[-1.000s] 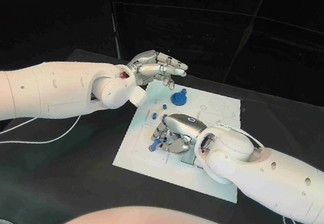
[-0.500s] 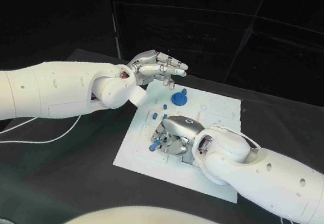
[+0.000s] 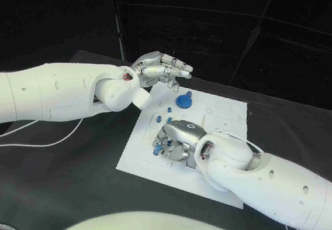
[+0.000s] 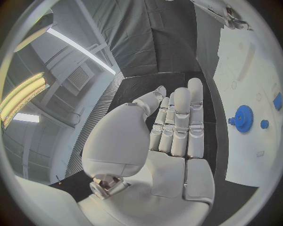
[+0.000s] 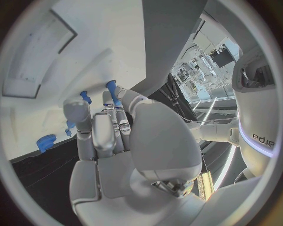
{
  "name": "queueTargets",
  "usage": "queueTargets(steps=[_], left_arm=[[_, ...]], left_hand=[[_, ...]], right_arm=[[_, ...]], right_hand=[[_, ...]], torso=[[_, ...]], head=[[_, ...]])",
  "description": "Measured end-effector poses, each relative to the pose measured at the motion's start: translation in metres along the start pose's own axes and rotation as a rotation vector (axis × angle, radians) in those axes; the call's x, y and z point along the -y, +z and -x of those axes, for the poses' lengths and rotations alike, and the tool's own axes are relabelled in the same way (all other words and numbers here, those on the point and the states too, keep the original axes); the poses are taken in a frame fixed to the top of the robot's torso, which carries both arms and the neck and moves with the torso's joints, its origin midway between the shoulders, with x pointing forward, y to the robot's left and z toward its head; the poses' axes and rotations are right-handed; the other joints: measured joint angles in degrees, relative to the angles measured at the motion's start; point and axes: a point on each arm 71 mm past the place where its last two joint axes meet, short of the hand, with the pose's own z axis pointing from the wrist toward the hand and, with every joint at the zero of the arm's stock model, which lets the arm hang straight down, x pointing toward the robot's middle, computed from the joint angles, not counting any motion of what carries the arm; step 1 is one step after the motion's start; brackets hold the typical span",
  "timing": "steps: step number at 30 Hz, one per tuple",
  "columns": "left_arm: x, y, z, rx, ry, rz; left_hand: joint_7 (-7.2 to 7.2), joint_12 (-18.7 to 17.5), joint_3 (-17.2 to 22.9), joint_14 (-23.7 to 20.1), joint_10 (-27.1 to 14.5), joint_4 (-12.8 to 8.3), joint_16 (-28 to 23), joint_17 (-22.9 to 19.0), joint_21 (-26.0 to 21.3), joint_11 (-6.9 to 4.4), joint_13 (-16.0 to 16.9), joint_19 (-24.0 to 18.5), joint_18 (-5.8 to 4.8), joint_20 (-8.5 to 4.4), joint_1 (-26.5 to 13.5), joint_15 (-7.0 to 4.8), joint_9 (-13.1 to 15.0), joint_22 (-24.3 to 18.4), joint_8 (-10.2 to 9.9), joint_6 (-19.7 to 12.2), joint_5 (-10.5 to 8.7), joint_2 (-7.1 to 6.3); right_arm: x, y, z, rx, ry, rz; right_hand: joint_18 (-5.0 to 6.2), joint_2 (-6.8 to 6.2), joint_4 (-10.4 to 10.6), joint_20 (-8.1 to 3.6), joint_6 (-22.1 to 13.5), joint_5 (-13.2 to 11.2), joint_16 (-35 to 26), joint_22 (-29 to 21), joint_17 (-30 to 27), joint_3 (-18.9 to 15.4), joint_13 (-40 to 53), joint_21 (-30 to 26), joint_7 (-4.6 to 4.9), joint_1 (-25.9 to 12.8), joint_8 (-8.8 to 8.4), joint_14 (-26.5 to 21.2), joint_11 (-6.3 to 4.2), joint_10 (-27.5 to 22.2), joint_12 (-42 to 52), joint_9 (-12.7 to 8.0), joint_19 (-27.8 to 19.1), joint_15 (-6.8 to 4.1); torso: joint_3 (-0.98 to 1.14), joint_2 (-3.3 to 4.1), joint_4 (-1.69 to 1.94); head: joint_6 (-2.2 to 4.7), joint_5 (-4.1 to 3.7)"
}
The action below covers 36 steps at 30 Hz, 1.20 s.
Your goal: Assemble the parts on the task board
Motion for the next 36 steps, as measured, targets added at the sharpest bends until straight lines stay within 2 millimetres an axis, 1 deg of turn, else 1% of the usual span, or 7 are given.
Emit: queueTargets(steps=[7,14,18,26,31,34,36], left_arm=[[0.000,0.000,0.000,0.000,0.000,0.000],[0.000,0.000,0.001,0.001,0.000,0.001],[0.000,-0.001,0.001,0.001,0.000,0.001],[0.000,-0.002,0.005,0.009,0.003,0.002],[0.000,-0.003,0.008,0.015,0.005,0.002],[0.000,-0.004,0.010,0.020,0.007,0.003],[0.000,-0.004,0.012,0.023,0.007,0.003]], left_hand=[[0.00,0.0,0.0,0.0,0.0,0.0,0.0,0.0,0.0,0.00,0.0,0.0,0.00,0.00,0.0,0.00,0.0,0.0,0.0,0.0,0.00,0.00],[0.00,0.0,0.0,0.0,0.0,0.0,0.0,0.0,0.0,0.00,0.0,0.0,0.00,0.00,0.0,0.00,0.0,0.0,0.0,0.0,0.00,0.00],[0.00,0.0,-0.2,0.0,0.0,0.2,0.0,-0.1,0.0,0.00,0.0,0.0,0.00,0.00,0.0,0.00,0.0,-0.1,0.0,0.0,0.00,0.00],[0.00,0.0,-0.2,0.0,-0.2,0.2,0.0,-0.1,0.0,0.21,0.0,0.0,0.00,0.00,0.0,0.00,0.0,-0.1,0.0,0.0,0.00,0.00],[0.12,0.0,-0.2,0.0,-0.2,0.2,0.0,-0.1,0.0,0.21,0.0,0.0,0.00,0.00,0.0,0.00,0.0,-0.1,0.0,-0.1,0.00,0.00],[0.21,0.0,-0.2,0.0,-0.2,0.2,0.0,-0.1,0.0,0.21,0.0,0.0,-0.01,0.00,0.0,0.00,0.0,-0.1,0.0,-0.2,0.00,0.00],[0.21,0.0,-0.2,0.0,-0.2,0.2,0.0,-0.1,0.0,0.21,0.0,0.0,-0.01,0.00,0.0,0.00,0.0,-0.1,0.0,-0.2,0.00,0.00]], right_arm=[[-0.001,0.000,-0.002,-0.001,-0.005,0.001],[-0.002,-0.001,-0.001,0.021,-0.005,0.008],[-0.004,-0.006,0.000,0.063,0.006,0.019],[-0.006,-0.036,0.010,0.184,0.039,0.048],[0.016,-0.070,0.027,0.246,0.079,-0.016],[0.033,-0.091,0.035,0.274,0.137,-0.088],[0.048,-0.108,0.038,0.291,0.192,-0.158]], right_hand=[[0.00,-1.99,1.6,0.42,-3.4,-0.1,0.3,-0.4,0.1,-1.7,-0.1,-0.2,0.04,-2.8,0.00,0.1,0.57,-2.0,-1.2,-0.1,-0.4,0.48],[0.00,-2.01,1.4,1.05,-7.6,-0.7,0.1,-2.1,-1.3,-3.7,-0.1,-1.5,-0.07,-2.8,0.00,-0.1,0.67,-5.2,-1.8,-0.1,-1.1,0.68],[0.54,-2.01,1.2,1.22,-8.0,0.7,-1.9,-5.9,-4.7,-5.1,-0.1,-3.8,0.12,-2.8,0.00,-1.1,1.10,-7.5,-2.1,0.0,-3.4,1.60],[0.92,-2.01,1.3,1.32,-8.2,1.7,-2.7,-7.8,-6.1,-6.3,0.1,-4.9,0.38,-2.8,0.01,-1.6,1.20,-8.1,-1.2,0.1,-4.2,1.48],[0.91,-0.83,3.0,0.89,-4.0,2.5,-2.2,-9.1,-5.5,-7.6,1.7,-6.0,-0.05,-4.0,1.73,-1.5,-0.19,0.4,3.9,0.8,-5.0,1.03],[0.91,-1.69,4.6,-0.37,-2.0,3.3,2.6,-1.7,3.9,-9.3,4.7,-1.7,-1.82,-5.9,2.74,-0.1,-2.17,7.7,9.2,1.0,-1.0,-0.81],[0.30,-1.86,5.9,-1.66,-2.1,5.8,4.1,4.5,6.5,-11.2,10.2,2.1,-2.67,-7.7,3.05,0.0,-3.25,11.7,16.0,1.0,2.3,-1.79]], torso=[[0.01,0.01,0.00],[0.01,0.02,0.00],[0.01,0.02,0.00],[0.06,-0.10,-0.27],[0.06,-0.26,-0.33],[0.05,-0.37,-0.44],[0.06,-0.44,-0.57]], head=[[0.03,0.05],[0.08,0.08],[0.14,0.08],[0.66,-0.46],[1.30,-1.60],[1.80,-2.19],[2.11,-2.64]])
